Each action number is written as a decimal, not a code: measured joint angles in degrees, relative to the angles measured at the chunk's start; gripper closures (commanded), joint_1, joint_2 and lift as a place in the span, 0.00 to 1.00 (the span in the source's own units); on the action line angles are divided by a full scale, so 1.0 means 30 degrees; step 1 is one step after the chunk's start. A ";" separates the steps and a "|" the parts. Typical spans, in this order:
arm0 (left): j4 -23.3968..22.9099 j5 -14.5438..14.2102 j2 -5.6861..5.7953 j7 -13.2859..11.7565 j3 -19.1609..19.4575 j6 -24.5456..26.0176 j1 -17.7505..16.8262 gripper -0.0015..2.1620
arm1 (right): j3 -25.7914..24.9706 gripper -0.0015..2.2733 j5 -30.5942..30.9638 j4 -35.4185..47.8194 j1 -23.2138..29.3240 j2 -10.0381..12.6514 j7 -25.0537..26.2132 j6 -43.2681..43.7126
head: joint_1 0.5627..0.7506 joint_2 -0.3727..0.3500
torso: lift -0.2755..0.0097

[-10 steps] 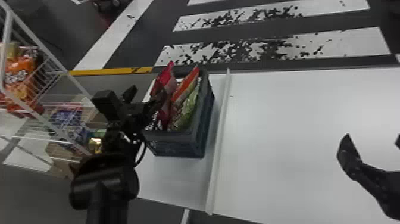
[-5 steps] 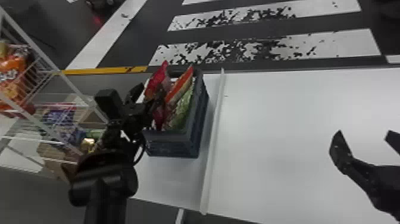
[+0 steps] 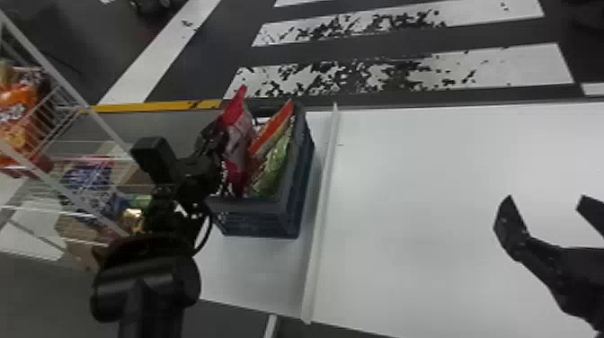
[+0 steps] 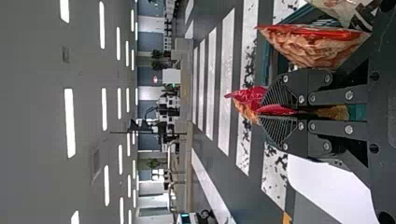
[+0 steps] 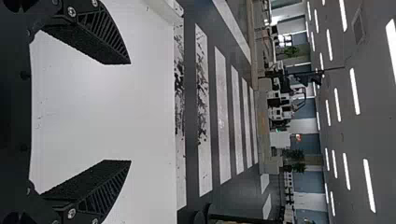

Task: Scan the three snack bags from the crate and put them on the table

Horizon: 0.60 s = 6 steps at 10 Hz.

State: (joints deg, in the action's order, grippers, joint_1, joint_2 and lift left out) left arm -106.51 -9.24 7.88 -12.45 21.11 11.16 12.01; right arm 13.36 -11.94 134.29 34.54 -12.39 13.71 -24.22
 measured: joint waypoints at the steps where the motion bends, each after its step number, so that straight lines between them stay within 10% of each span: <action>1: -0.1006 -0.0218 0.0029 0.0022 0.0305 0.0035 0.0419 0.99 | 0.0011 0.06 -0.0003 -0.0019 0.0018 -0.0001 0.0000 0.0031 | 0.70 0.98 | 0.64; 4: -0.4027 -0.1168 0.0091 0.0469 0.1194 -0.0138 0.1618 0.99 | 0.0118 0.06 0.0145 0.0167 0.0198 0.0022 0.0000 0.0106 | 0.70 1.00 | 0.64; 6: -0.6412 -0.3419 0.0094 -0.0389 0.1928 0.1367 0.2215 0.99 | 0.0343 0.06 0.0505 0.0258 0.0222 0.0099 0.0026 0.0191 | 0.70 1.00 | 0.64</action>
State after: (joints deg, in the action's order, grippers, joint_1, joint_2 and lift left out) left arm -125.75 -19.49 8.16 -13.62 26.90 15.26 18.65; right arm 14.39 -10.43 135.07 35.20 -12.09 13.79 -23.64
